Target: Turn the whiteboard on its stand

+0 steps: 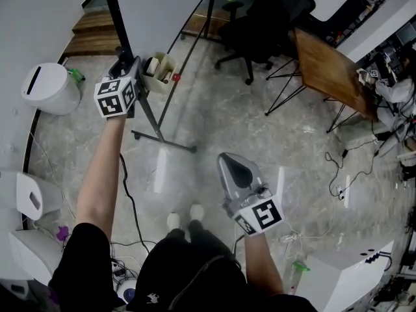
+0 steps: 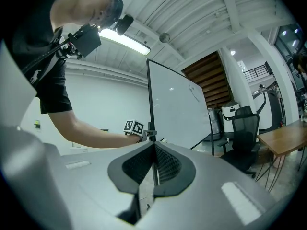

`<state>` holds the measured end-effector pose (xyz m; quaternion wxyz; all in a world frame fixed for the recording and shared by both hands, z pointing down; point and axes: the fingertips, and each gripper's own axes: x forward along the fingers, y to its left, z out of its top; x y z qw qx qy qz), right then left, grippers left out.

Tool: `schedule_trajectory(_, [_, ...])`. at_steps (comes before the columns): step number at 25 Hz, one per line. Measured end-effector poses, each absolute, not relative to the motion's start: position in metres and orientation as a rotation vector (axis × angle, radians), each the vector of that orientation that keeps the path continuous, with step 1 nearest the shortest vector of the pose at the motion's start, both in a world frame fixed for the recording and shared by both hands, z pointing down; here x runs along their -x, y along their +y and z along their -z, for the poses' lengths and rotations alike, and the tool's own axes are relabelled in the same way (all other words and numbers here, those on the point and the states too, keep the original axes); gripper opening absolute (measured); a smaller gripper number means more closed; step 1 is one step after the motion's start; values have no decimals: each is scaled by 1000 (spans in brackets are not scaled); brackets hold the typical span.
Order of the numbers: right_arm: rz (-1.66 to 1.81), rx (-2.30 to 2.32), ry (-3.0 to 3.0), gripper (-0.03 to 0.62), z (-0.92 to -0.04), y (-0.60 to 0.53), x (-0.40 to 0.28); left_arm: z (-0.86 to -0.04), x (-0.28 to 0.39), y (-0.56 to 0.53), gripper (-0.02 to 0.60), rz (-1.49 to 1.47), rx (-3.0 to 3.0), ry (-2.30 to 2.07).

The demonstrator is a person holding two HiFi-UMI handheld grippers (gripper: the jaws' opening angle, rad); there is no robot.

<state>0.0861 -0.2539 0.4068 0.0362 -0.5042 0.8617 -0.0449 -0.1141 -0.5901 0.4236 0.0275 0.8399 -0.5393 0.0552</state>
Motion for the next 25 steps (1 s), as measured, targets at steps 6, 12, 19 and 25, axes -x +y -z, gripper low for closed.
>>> schedule_trajectory(6, [137,1555,2643,5,-406,-246,-90,-425,114,-588,193,-169,-2574,-1669])
schedule_trajectory(12, [129,1552,2641,5,-401,-243,-92,-422,114,-588,193,-173,-2557,-1678])
schedule_trajectory(19, [133,1550,2641,5,-398,-240,-96,-419,114,-580,192,-175,-2550,-1686])
schedule_trajectory(25, [122,1525,2648,5,-393,-244,-92,-420,118,-572,192,-192,-2543,-1686])
